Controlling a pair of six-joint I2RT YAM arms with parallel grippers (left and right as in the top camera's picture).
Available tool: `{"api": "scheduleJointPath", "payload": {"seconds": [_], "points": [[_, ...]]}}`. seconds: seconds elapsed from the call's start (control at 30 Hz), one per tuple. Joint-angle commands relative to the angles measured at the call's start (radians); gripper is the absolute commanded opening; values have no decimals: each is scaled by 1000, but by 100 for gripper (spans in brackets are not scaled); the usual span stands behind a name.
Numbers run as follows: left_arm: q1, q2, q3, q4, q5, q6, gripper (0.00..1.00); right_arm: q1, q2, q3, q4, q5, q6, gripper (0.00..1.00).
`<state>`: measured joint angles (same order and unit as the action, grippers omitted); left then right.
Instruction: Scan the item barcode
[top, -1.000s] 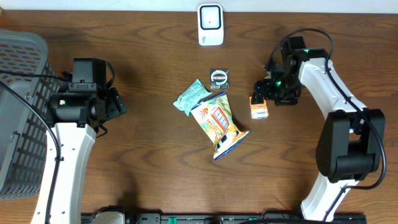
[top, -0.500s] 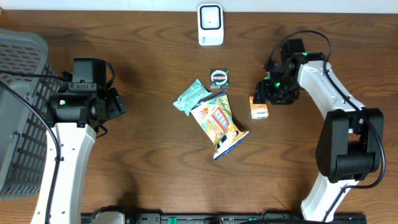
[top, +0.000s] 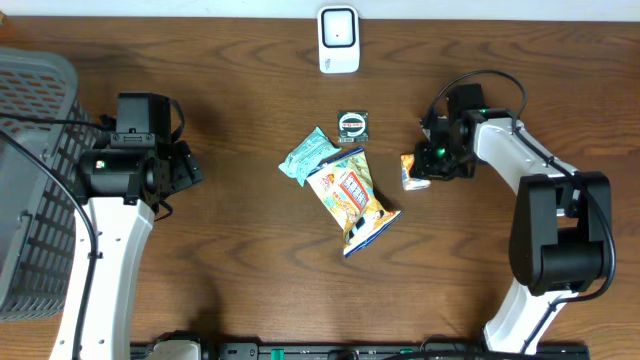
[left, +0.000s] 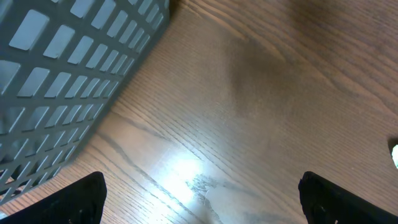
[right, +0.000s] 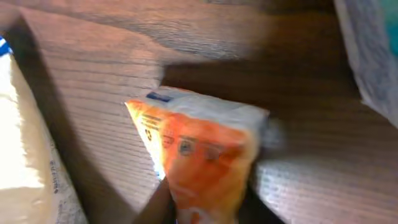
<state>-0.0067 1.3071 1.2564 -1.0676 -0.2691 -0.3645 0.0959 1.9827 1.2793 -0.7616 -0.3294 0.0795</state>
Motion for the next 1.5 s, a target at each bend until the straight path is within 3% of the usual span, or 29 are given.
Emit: {"api": "scheduleJointPath", "payload": {"seconds": [0.0, 0.27, 0.33, 0.37, 0.9, 1.07, 1.27, 1.47], "points": [[4, 1, 2, -3, -20, 9, 98, 1, -2, -17, 3, -68, 13, 9], [4, 1, 2, -3, -20, 9, 98, -17, -3, 37, -43, -243, 9, 11], [4, 1, 2, -3, -21, 9, 98, -28, -3, 44, -52, -299, 9, 1], [4, 1, 2, -3, -20, 9, 98, -31, -2, 44, -54, -318, 6, 1], [4, 1, 2, -3, -20, 9, 98, -130, -3, 117, -33, -972, -161, 1], [4, 1, 2, -3, -20, 8, 98, -130, -3, 129, 108, -1233, -163, 1], [4, 1, 2, -3, -20, 9, 98, -113, -3, 129, 244, -1233, -48, 1], [4, 1, 2, -3, -20, 9, 98, -71, -3, 129, 533, -1233, 231, 1]]}}
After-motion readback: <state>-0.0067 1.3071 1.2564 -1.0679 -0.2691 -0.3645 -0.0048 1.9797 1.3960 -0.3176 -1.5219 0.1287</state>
